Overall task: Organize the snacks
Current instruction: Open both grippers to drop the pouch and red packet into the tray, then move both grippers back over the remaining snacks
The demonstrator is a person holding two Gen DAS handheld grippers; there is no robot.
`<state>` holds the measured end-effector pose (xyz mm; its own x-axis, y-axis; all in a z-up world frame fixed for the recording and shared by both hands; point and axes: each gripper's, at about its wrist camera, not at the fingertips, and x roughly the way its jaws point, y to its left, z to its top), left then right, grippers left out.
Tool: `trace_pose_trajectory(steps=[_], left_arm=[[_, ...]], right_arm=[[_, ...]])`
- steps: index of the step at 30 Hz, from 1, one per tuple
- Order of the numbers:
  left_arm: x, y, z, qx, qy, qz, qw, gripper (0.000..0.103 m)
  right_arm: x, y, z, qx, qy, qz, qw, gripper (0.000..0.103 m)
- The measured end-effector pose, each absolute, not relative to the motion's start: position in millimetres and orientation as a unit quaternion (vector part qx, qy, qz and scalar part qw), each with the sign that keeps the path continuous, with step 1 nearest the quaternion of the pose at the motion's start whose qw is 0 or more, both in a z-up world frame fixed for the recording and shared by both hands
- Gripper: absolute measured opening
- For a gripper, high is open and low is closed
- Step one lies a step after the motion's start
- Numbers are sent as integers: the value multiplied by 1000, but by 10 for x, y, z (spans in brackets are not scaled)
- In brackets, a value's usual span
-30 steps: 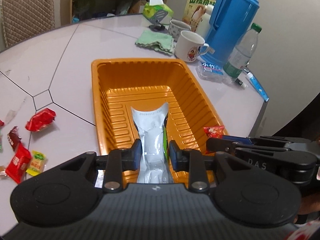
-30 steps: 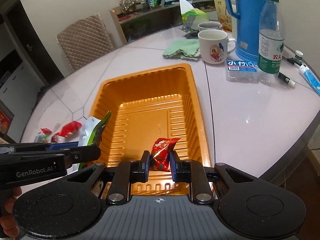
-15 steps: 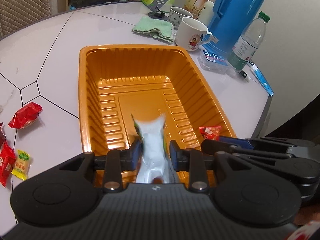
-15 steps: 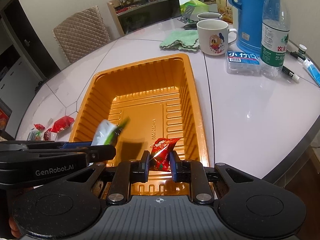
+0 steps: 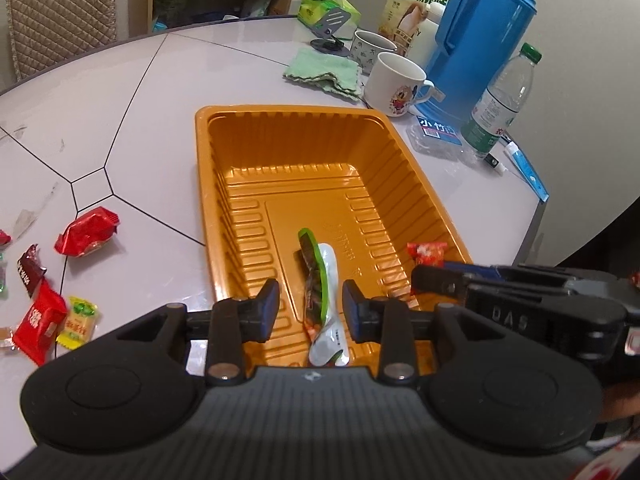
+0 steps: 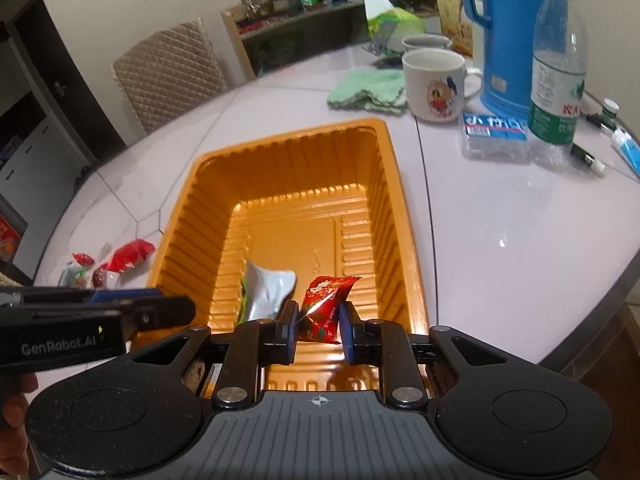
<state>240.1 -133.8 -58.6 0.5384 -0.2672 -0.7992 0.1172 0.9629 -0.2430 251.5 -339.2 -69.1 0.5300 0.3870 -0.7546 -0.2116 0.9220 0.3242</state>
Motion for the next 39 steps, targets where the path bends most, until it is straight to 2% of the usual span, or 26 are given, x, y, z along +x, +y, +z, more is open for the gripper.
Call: trace_pose_trajectory(steps=[3,6,7,9,13,27,39], left_arm=[[2339,-1301,-555,-78,466,-114,874,34],[2274,-1271,-529,-76,464,-114,875,39],[2251,-1256,-520,-77,463,-113,876,41],[2197,-1219,-498,-79,461,-113,877,42],[2084,-1128,-452,-82,458,-109,878,46],[1651,-670,-384,-90,458,-72,882,47],[1411,-345,-373,-91,451,-40,887,47]], right_arm=[[2516,-3386,-668,106,445,176,872,23],[2499,-3381,-652,110,440,176,873,31],[2485,-3381,-645,109,438,175,875,42],[2440,-3382,-625,106,432,170,879,55],[2339,-3403,-580,112,432,172,878,55],[2019,-3307,-457,120,439,180,872,56],[1834,-2844,-363,113,426,235,866,56]])
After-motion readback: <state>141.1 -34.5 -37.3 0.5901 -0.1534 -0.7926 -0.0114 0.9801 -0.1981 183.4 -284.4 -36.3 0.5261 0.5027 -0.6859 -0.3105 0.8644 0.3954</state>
